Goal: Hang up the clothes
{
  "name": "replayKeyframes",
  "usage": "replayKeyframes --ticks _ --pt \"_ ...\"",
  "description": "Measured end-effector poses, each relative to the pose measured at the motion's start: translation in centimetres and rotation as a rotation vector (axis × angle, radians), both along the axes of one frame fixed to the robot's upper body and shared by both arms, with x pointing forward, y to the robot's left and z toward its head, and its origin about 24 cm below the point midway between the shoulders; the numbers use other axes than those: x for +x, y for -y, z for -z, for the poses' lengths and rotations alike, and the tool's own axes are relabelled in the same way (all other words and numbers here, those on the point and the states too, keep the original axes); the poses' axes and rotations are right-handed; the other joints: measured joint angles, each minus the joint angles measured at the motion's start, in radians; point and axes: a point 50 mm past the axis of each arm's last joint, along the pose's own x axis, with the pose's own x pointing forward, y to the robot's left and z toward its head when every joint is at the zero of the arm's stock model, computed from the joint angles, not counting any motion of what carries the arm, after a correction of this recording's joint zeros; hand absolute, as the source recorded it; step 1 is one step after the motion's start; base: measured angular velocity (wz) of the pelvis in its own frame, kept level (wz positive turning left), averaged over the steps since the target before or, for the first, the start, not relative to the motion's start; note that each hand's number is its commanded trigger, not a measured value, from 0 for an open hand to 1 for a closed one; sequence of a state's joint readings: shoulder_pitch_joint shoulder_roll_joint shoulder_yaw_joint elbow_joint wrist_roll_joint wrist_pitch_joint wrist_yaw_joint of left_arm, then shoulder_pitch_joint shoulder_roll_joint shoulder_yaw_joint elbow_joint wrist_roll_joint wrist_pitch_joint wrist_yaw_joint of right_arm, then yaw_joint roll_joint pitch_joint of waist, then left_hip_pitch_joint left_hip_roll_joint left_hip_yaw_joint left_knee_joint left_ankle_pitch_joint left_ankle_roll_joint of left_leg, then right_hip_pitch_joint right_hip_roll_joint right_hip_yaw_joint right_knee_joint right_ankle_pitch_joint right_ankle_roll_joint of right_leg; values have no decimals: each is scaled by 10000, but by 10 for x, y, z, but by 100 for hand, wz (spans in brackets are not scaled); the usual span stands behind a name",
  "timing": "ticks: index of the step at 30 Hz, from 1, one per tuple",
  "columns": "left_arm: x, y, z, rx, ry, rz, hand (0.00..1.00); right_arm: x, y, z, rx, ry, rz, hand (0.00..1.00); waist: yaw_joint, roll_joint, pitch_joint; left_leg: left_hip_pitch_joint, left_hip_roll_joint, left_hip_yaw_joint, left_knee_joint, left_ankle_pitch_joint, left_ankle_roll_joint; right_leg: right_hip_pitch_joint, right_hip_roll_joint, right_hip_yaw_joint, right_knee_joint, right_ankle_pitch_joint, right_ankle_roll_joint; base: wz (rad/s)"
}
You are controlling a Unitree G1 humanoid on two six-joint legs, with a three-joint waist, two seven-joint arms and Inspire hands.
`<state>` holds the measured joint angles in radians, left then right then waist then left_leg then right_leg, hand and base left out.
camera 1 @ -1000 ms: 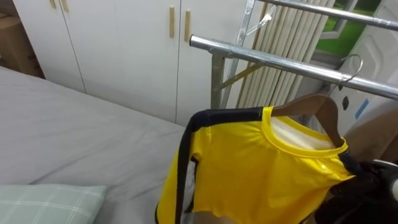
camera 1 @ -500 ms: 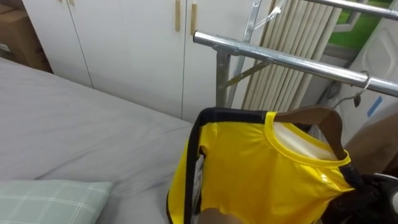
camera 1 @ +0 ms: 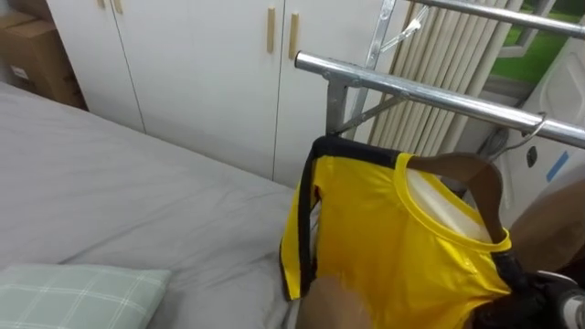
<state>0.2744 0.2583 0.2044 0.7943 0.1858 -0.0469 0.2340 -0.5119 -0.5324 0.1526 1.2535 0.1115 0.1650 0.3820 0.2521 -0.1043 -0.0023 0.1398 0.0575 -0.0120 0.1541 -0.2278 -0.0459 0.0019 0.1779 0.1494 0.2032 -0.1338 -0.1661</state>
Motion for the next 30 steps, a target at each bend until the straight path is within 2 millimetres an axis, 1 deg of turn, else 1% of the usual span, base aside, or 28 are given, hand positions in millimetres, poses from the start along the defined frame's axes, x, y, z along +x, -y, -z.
replayKeyframes --ticks 7,14,19,23,27,30 --pt "0 1 0 -30 -25 5 0 -6 -3 7 94 -168 -3 0 -1 56 -21 -1 -3 -1 1 0 0 32 -14 -33 21 -2 5 1" --pt "0 1 0 -74 -87 0 0 -6 -2 7 91 -164 7 0 -9 84 -21 -5 1 -1 0 0 0 41 -14 -55 3 -2 5 0" --pt "1 1 0 -83 -89 2 0 -6 -2 6 168 -83 128 0 -15 121 6 -5 1 -1 -1 0 0 40 -15 -56 7 -3 5 0" --pt "1 1 0 -82 -94 -4 0 -6 -1 7 170 -106 139 0 -17 122 8 -3 1 -2 -2 0 0 42 -15 -56 7 -3 5 0" --pt "1 1 0 -78 -110 -18 0 -12 0 11 160 -277 186 0 -8 122 12 -4 1 -1 -3 0 0 50 -15 -47 0 -3 5 0" --pt "-2 2 2 -102 -229 -41 0 -16 1 13 88 -367 261 0 -8 153 55 24 0 5 -8 0 0 69 -7 21 -6 -3 5 -6"
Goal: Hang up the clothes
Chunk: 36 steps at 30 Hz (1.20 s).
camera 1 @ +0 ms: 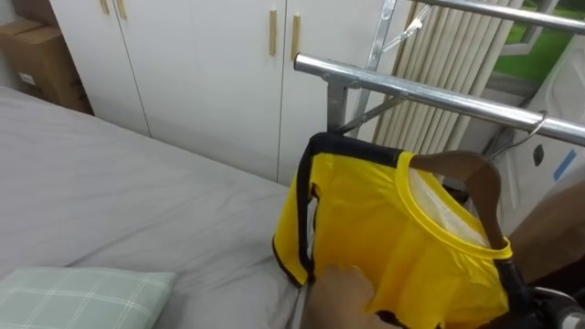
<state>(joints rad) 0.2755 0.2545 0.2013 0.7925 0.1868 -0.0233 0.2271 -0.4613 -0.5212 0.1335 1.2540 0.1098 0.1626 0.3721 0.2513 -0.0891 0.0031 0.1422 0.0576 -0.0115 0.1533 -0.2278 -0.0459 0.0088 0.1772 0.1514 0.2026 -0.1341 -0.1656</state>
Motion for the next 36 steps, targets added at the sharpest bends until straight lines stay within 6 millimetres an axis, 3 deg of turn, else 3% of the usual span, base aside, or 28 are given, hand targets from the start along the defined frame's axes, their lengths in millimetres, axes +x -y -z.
replayKeyframes --ticks 6,9,17,23,28,36 --pt "-3 0 1 -36 -112 -47 0 -2 4 0 -386 -31 79 0 -27 34 18 67 -5 98 14 0 0 53 9 138 -22 -6 5 -7" --pt "-4 0 1 -39 -131 -39 0 3 6 -5 -811 235 -72 0 -20 16 -50 7 -13 90 15 1 1 -69 27 222 51 -16 8 -8" --pt "-5 0 1 -27 -129 78 0 13 10 -17 -1421 1128 8 0 -55 -3 -43 2 -16 70 11 1 1 -68 30 257 80 -16 9 -1" --pt "-15 -1 3 -251 -129 -422 0 26 6 -28 -1704 1962 -182 0 -353 33 -49 41 -12 381 10 0 1 -52 53 417 179 -20 17 -7" --pt "-22 -4 5 -422 -111 -1032 0 37 0 -39 -1927 2813 -415 0 -833 90 -18 53 -5 504 4 0 1 -82 56 399 199 -24 28 0" --pt "-27 -4 5 -431 -97 -1246 0 49 -4 -55 -2101 3768 -485 0 -977 121 -22 -103 5 809 39 1 2 -306 90 515 355 -33 44 -4"
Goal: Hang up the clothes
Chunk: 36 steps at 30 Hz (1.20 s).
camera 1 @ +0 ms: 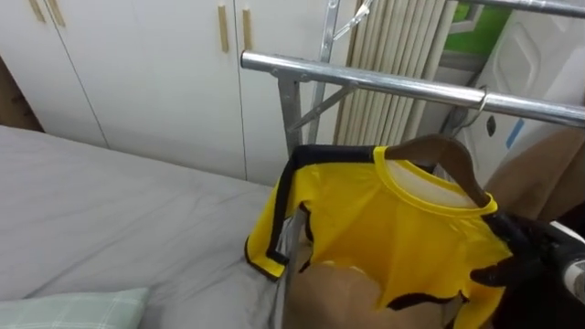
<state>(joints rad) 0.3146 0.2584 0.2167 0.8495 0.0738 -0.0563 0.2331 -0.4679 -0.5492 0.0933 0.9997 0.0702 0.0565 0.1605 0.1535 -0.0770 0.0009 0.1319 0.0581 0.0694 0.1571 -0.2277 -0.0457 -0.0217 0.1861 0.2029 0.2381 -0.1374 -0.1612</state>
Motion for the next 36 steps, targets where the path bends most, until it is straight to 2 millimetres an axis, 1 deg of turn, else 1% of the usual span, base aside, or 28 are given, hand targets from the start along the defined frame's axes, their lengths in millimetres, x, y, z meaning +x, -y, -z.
replayKeyframes --ticks 1,2,4,7,13,20,22,24,27,29,31,36 --pt "-1 0 0 8 -15 -15 0 2 -1 -3 -55 191 -64 0 -44 -1 0 -4 3 111 28 0 0 -3 0 6 1 0 0 -5" --pt "-1 0 0 23 -11 -17 0 4 -2 -5 -81 283 -98 0 -66 -7 3 -4 4 127 30 0 0 -15 -1 2 0 0 0 0" --pt "-2 -2 0 90 45 -81 0 8 -4 -12 -157 699 -230 0 -134 -39 13 -19 9 127 30 0 0 -78 5 3 -3 -2 2 0" --pt "-4 -1 0 155 38 -162 0 11 -2 -20 -188 1187 -74 0 -190 -39 10 9 11 135 32 0 0 -62 11 15 -3 -2 2 0" --pt "-7 -1 0 294 -1 -318 0 15 -1 -29 -487 1771 103 0 -289 -40 -1 20 20 137 33 0 0 -100 46 76 48 -1 1 -3" --pt "-14 -1 1 322 -152 -456 0 15 -2 -33 -525 2094 247 0 -451 -16 -14 145 26 136 53 -1 -1 104 54 137 73 1 -3 -2" --pt "-15 -1 1 335 -179 -470 0 14 -1 -34 -237 2353 485 0 -533 -13 -15 185 26 134 54 -1 -1 88 55 127 67 1 -3 0" --pt "-16 -1 1 328 -232 -481 0 12 2 -34 188 2541 826 0 -561 -4 -18 213 23 145 55 -1 -1 90 56 126 68 1 -2 0" --pt "-19 -1 2 338 -306 -531 0 7 5 -33 385 2768 1153 0 -645 2 -15 232 26 220 57 0 -1 97 60 140 102 0 -2 -2" --pt "-20 -1 2 338 -338 -557 0 2 8 -32 744 2965 1428 0 -653 34 2 298 27 297 55 -1 -1 142 64 167 130 -2 3 -5" --pt "-20 0 2 276 -290 -666 0 -5 9 -25 1157 3028 1796 0 -670 71 35 362 31 386 57 -1 -1 212 63 180 91 -8 10 0" --pt "-21 1 3 212 -317 -763 0 -14 5 -13 2372 3064 2304 0 -673 119 40 358 26 383 57 -1 -1 155 83 224 78 -12 17 -4"
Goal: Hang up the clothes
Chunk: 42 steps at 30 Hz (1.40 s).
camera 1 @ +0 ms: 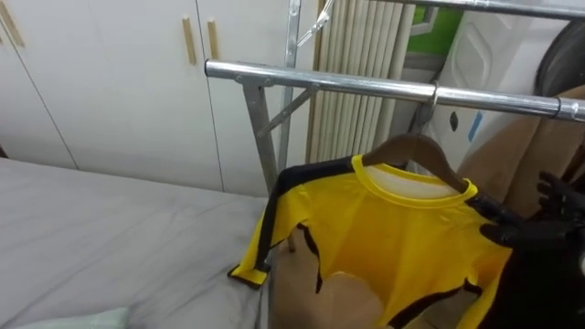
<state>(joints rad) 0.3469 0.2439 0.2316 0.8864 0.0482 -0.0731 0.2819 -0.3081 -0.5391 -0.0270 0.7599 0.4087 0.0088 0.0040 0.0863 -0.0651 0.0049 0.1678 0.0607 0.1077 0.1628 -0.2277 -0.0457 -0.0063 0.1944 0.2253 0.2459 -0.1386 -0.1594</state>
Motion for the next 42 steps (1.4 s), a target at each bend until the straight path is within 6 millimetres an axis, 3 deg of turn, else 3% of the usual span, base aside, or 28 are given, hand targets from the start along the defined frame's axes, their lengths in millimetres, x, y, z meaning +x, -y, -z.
replayKeyframes --ticks 7,12,20,25,29,31,37,42 --pt "-8 3 4 -8 -318 -204 0 -10 -8 10 2576 961 812 0 -82 124 -38 97 -6 58 0 -1 0 150 10 161 -36 2 -2 -4" --pt "-9 7 6 14 -357 -317 0 -19 -12 22 3005 763 1079 0 -117 199 -16 99 1 324 -3 0 1 122 22 248 -56 1 -2 -6" --pt "-13 13 9 284 -529 -623 0 -41 -23 49 3377 43 1511 0 -288 193 9 154 13 345 -67 0 1 125 51 287 -89 -3 1 -1" --pt "-16 19 11 274 -552 -826 0 -70 -39 78 3571 -857 1666 0 -321 264 -4 192 -7 384 -111 -1 2 108 89 538 -92 -19 29 -11" --pt "-21 23 14 108 -706 -1001 0 -89 -51 89 4057 -1048 1761 0 -478 424 -40 206 -16 513 -111 -2 3 133 89 650 -69 -6 49 -9" --pt "-27 28 17 46 -968 -1168 0 -95 -59 96 4254 -1085 1848 0 -646 500 16 288 -23 522 -114 -3 3 265 94 744 -90 2 56 -10" --pt "-31 32 21 -361 -933 -1832 0 -129 -82 126 4960 -2143 2168 0 -849 653 33 320 -22 576 -143 -9 11 243 117 845 -191 -1 59 -2" --pt "-35 32 21 -577 -797 -1991 0 -164 -83 148 4763 -3573 2066 0 -908 685 -4 247 -23 550 -127 -9 12 169 128 897 -256 -2 63 -4"
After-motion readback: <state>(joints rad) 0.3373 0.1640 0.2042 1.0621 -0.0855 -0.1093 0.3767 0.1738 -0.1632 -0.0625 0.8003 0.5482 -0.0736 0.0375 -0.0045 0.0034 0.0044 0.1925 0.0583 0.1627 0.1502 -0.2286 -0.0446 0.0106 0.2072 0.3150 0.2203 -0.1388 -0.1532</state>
